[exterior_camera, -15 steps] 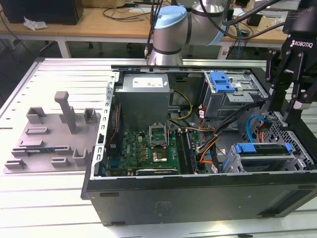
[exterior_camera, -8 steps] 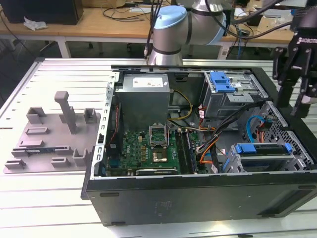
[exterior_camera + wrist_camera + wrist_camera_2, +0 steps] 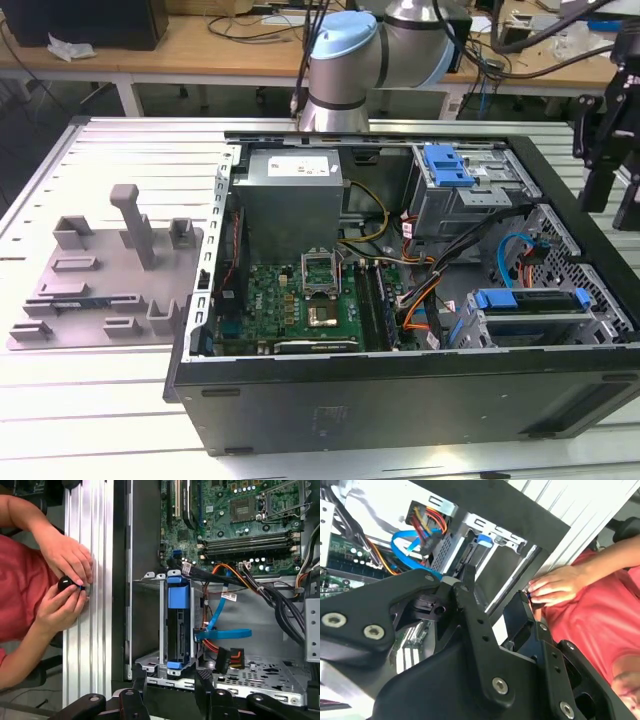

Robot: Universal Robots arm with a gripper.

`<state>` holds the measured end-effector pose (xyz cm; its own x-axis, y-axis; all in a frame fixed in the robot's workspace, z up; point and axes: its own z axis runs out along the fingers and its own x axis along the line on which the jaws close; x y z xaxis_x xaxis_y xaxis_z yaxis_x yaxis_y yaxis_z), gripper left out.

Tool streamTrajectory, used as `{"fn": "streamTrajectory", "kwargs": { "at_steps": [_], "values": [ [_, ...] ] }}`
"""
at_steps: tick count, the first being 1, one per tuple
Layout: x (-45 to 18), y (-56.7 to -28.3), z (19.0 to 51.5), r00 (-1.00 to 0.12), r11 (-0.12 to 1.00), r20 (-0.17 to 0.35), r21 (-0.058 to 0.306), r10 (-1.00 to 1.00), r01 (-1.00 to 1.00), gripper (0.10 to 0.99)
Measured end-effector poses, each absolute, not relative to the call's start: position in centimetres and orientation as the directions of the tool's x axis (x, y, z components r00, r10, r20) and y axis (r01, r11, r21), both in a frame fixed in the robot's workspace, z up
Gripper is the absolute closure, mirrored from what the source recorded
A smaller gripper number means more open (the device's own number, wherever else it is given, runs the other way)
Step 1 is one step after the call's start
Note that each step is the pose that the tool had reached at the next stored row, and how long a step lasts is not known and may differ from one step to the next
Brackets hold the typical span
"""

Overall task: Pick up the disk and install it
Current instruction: 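Insert the first disk wire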

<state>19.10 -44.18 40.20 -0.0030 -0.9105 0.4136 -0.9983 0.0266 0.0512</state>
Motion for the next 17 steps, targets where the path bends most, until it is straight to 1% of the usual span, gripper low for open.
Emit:
{"fn": "streamTrajectory", "kwargs": {
  "at_steps": [3, 9, 11, 17],
  "values": [
    [19.1, -42.9, 40.1, -0.002, 0.026, 0.428, 0.051, -0.904, -0.998, 0.580],
    [19.2, -40.6, 39.7, 0.003, 0.022, 0.438, 0.051, -0.899, -0.998, 0.580],
    [19.4, -40.6, 39.4, -0.005, 0.029, 0.438, 0.049, -0.899, -0.998, 0.580],
    [19.4, -40.6, 39.1, -0.089, 0.122, 0.438, 0.048, -0.895, -0.991, 0.580]
  ]
}}
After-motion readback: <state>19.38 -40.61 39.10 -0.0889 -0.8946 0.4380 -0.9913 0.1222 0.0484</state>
